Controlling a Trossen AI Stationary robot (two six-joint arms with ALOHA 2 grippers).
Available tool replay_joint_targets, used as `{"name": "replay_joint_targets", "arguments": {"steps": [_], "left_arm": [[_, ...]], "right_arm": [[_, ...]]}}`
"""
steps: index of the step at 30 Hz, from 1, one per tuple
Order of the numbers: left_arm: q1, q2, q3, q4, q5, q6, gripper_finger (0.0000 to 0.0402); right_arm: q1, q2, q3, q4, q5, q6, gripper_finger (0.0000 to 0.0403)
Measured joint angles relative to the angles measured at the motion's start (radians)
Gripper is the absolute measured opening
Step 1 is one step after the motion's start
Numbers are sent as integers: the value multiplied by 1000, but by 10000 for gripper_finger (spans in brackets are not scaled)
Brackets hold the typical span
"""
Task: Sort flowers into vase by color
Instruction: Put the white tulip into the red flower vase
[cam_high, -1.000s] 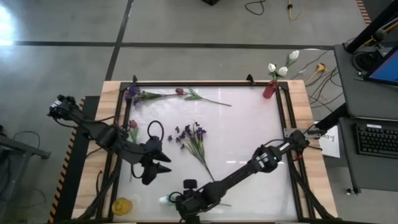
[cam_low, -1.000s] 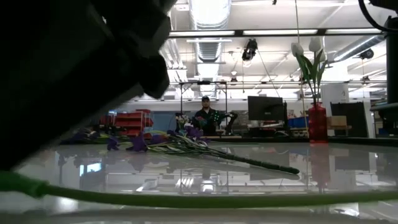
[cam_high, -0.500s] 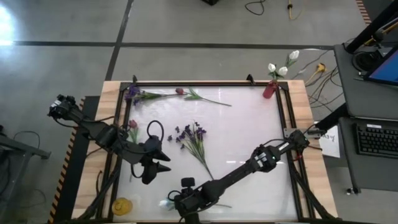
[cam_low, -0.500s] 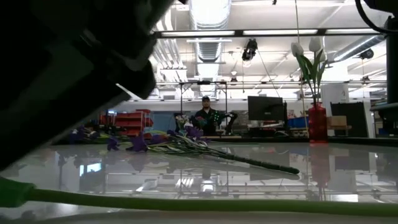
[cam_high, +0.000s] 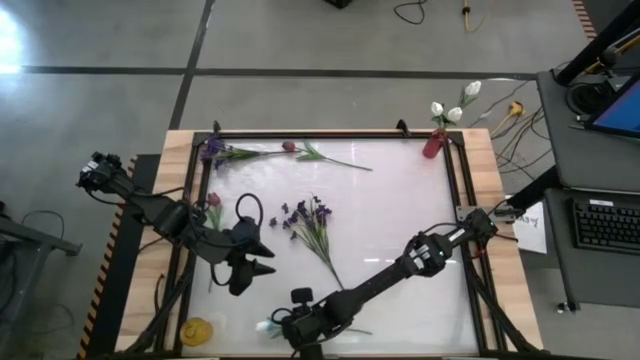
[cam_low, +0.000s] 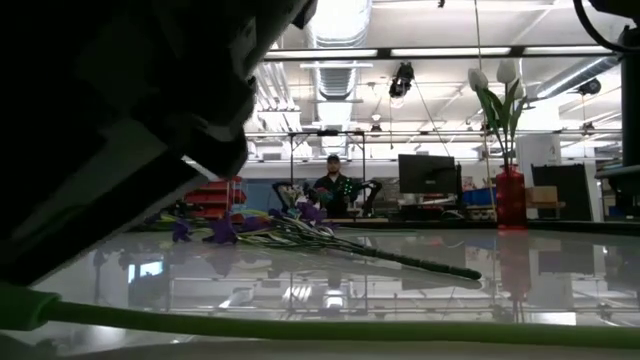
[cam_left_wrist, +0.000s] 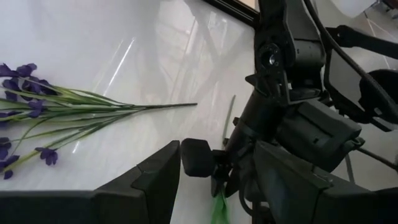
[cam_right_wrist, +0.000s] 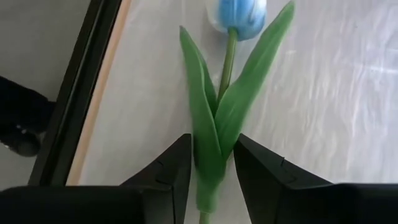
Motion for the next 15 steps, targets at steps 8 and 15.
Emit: {"name": "replay_joint_targets", "arguments": {"steps": [8, 15], "left_arm": [[0, 0, 0, 1, -16, 0, 194], [0, -19, 0, 2, -42, 35, 194]], "right_arm": [[-2, -4, -25, 22, -25, 12, 75], [-1, -16, 0, -1, -30, 10, 17]]}}
